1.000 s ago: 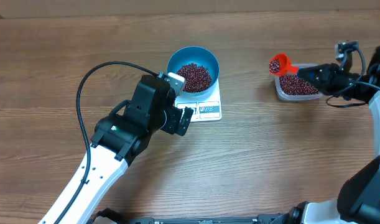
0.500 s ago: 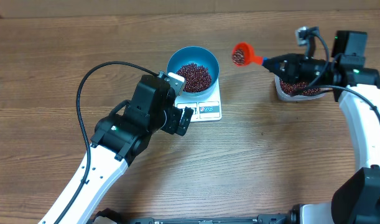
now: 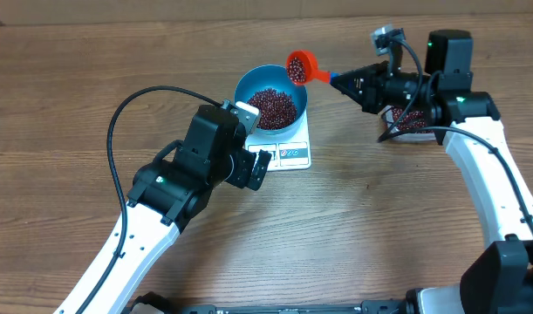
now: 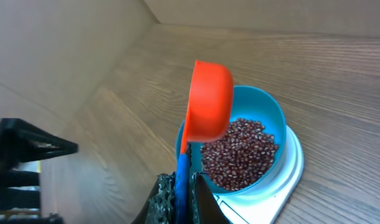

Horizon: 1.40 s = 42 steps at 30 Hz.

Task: Scoop item into bowl and weigh 150g on scale
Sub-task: 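Carry the filled scoop with the right gripper over the blue bowl, then tilt the scoop with the right gripper to trickle beans into the bowl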

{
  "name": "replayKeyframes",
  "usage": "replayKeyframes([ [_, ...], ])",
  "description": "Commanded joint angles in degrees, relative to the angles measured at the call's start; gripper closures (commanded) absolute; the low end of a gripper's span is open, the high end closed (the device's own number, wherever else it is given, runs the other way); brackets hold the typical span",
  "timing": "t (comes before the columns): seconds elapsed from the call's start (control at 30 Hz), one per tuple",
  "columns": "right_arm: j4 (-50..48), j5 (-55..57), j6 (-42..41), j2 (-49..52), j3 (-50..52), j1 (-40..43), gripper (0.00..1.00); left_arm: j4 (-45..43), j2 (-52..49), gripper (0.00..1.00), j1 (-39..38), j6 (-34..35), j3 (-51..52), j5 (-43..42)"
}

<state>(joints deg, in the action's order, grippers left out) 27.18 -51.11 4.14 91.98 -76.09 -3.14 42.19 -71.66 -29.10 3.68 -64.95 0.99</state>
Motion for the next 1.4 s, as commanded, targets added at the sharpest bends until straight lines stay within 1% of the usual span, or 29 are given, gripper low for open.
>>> replayKeyframes([
  [0.0,-0.5,6.8,0.4,-1.3,-0.9,-1.8,0.96,0.0,-0.2,0.0,0.2,-0.3,0.4,-0.8],
  [0.13,-1.0,10.7,0.4,-1.3,-0.9,-3.3,0.96,0.0,-0.2,0.0,0.2,-0.3,0.4,-0.8],
  [0.27,-1.0,10.8,3.9,-1.3,-0.9,-4.6,0.96,0.0,-0.2,0.01,0.2,-0.3,0.4,-0.8],
  [0.6,-1.0,11.2,7.4,-1.3,-0.9,-5.5,0.96,0.0,-0.2,0.0,0.2,-0.3,0.4,-0.8],
  [0.8,-0.6,11.2,12.9,-1.3,-0.9,-5.5,0.96,0.0,-0.2,0.0,0.2,-0.3,0.4,-0.8],
  [1.2,-0.6,11.2,14.4,-1.3,-0.9,-5.5,0.97,0.0,-0.2,0.0,0.2,-0.3,0.4,-0.8],
  [1.37,-0.5,11.2,17.4,-1.3,-0.9,-5.5,0.97,0.0,-0.2,0.0,0.2,-0.3,0.4,-0.8],
])
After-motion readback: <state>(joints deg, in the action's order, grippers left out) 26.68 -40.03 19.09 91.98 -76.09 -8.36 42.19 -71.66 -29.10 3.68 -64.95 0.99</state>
